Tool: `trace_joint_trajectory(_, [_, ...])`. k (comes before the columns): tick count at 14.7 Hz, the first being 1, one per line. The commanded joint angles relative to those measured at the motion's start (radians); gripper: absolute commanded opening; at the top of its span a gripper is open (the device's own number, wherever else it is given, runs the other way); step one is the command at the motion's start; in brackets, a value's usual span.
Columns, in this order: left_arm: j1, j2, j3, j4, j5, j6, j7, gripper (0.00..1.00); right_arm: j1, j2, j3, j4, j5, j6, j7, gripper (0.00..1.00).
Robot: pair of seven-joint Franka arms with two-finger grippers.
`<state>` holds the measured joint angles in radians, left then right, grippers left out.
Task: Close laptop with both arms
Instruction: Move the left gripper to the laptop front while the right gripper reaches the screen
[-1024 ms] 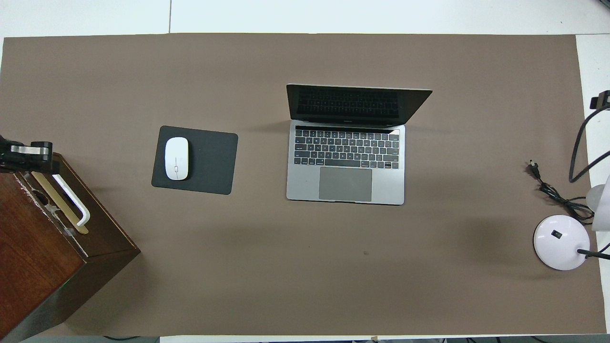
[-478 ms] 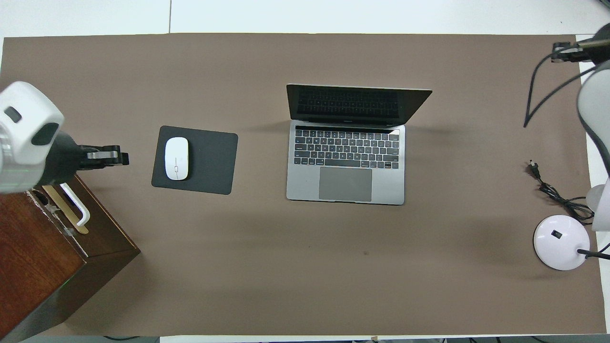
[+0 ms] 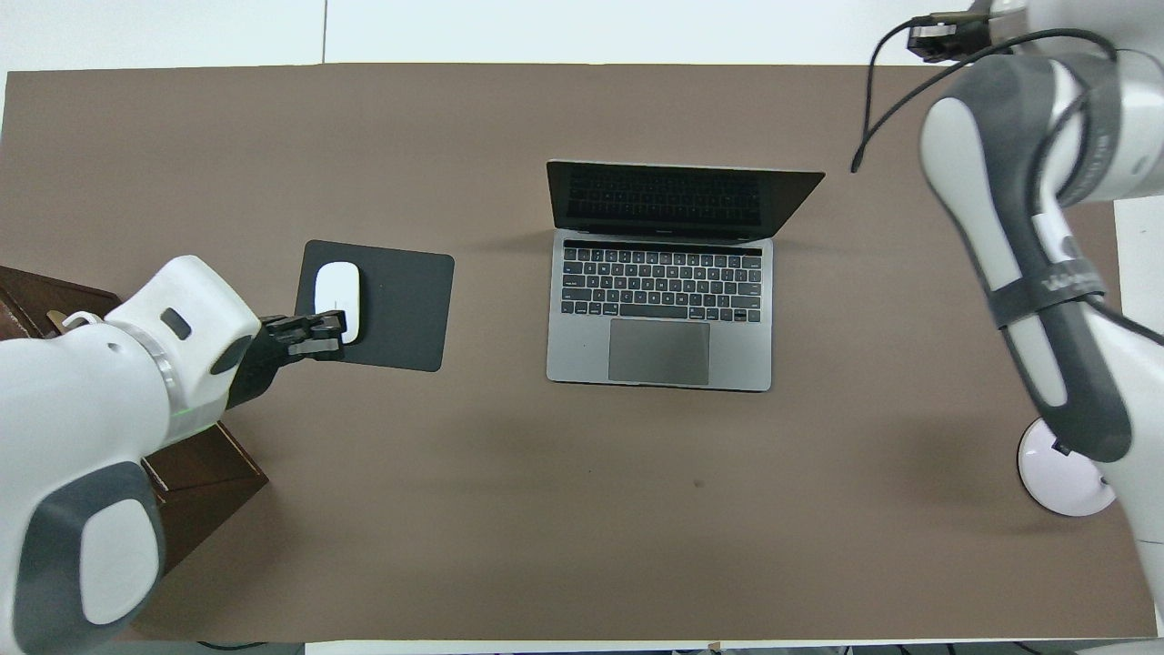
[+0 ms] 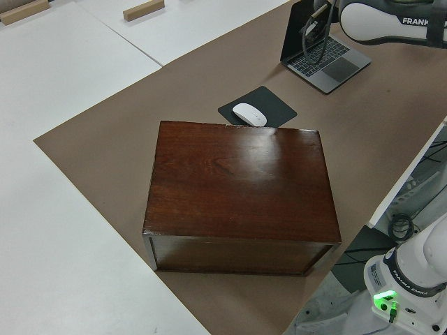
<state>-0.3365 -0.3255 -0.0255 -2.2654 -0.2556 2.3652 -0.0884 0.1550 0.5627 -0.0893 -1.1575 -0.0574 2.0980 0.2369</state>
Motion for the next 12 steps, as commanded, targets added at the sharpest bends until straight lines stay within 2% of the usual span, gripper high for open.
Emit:
trace_joint_trajectory(1, [-0.11, -0.02, 0.015, -0.114, -0.014, 0.172, -0.007, 0.0, 0.066, 0.023, -0.009, 0.048, -0.055, -0.051, 0.111, 0.0])
trace_joint_trajectory(4, [-0.18, 0.0, 0.015, -0.14, -0.014, 0.232, 0.013, 0.0, 0.121, 0.022, -0.01, 0.053, -0.059, -0.098, 0.186, 0.0])
trace_joint_trajectory(8, [-0.254, 0.086, 0.015, -0.17, -0.014, 0.405, 0.044, 0.0, 0.155, 0.019, 0.011, 0.061, -0.047, -0.127, 0.186, 0.0])
trace_joint_trajectory(10, [-0.303, 0.136, 0.015, -0.235, -0.014, 0.573, 0.045, 0.0, 0.155, 0.017, 0.057, 0.061, -0.047, -0.159, 0.186, 0.0])
trace_joint_trajectory(12, [-0.36, 0.227, 0.015, -0.304, -0.014, 0.8, 0.038, 0.0, 0.156, 0.017, 0.062, 0.073, -0.047, -0.191, 0.185, 0.0])
